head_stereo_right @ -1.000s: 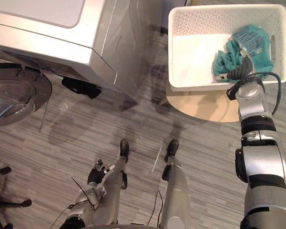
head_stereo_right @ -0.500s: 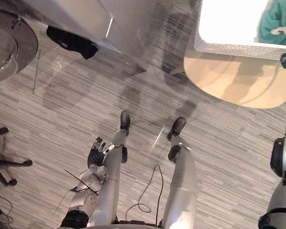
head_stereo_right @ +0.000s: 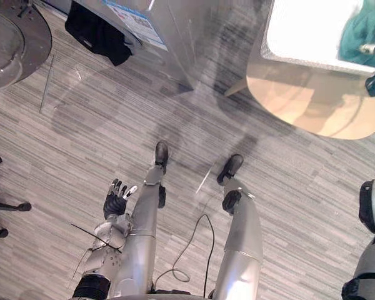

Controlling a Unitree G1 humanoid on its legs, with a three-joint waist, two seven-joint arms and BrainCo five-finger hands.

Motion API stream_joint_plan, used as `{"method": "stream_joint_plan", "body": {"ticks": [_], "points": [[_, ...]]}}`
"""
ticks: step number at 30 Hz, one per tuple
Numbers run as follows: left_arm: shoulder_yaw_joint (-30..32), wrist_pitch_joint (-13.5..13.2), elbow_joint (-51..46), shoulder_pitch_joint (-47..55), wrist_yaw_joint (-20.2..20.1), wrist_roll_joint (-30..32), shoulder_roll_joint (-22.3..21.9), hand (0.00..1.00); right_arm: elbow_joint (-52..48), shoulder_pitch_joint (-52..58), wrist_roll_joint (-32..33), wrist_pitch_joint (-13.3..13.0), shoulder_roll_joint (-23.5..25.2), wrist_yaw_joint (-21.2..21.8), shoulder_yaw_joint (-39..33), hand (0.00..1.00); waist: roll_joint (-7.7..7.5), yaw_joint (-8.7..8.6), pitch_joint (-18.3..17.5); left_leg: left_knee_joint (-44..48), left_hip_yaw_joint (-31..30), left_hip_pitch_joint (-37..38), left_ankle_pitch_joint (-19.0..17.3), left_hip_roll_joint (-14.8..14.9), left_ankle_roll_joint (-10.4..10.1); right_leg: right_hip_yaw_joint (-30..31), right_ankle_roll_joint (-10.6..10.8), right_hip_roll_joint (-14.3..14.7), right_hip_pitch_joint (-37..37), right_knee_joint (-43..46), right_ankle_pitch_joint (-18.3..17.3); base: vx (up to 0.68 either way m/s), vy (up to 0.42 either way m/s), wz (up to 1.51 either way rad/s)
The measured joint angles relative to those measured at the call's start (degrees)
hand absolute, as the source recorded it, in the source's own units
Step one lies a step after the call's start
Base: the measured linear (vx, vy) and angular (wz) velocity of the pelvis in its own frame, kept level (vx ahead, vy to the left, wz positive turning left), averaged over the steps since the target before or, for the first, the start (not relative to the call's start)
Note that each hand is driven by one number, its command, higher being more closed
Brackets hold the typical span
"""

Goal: Pick up the laundry basket with both hands and put the clothes into the washing machine.

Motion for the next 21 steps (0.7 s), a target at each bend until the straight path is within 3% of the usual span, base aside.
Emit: {"method": "stream_joint_plan", "body": {"ticks": [9,15,21], "points": [[0.0,0.2,6.2,0.0,-0.1,0.2,0.9,0.0,2.7,4.5,4.5,0.0,12.2,3.3,4.3,1.0,-0.12,0.18,-0.1,-1.3,0.4,10.5,-0.2,1.2,-0.5,-1.5,-1.3,1.2,11.9,-2.7,0.1,0.05,-0.016,-0.01],[0.0,0.6,12.3,0.1,-0.5,0.8,2.3,0.0,3.2,6.6,6.7,0.0,15.1,3.6,3.8,1.0,-0.61,0.21,-0.3,-4.4,0.7,19.5,-0.3,1.3,-0.4,-2.3,-0.7,1.6,21.0,-5.7,-0.3,0.07,-0.005,0.01],[2.2,1.4,20.6,0.9,-1.5,3.1,4.2,0.0,-5.2,13.3,8.1,-0.2,18.0,3.4,-11.6,1.0,-3.42,-0.1,-4.0,-9.2,1.2,29.1,-0.1,1.6,-0.5,-3.2,0.1,2.3,30.0,-9.2,-0.8,0.07,-0.018,0.01]]}}
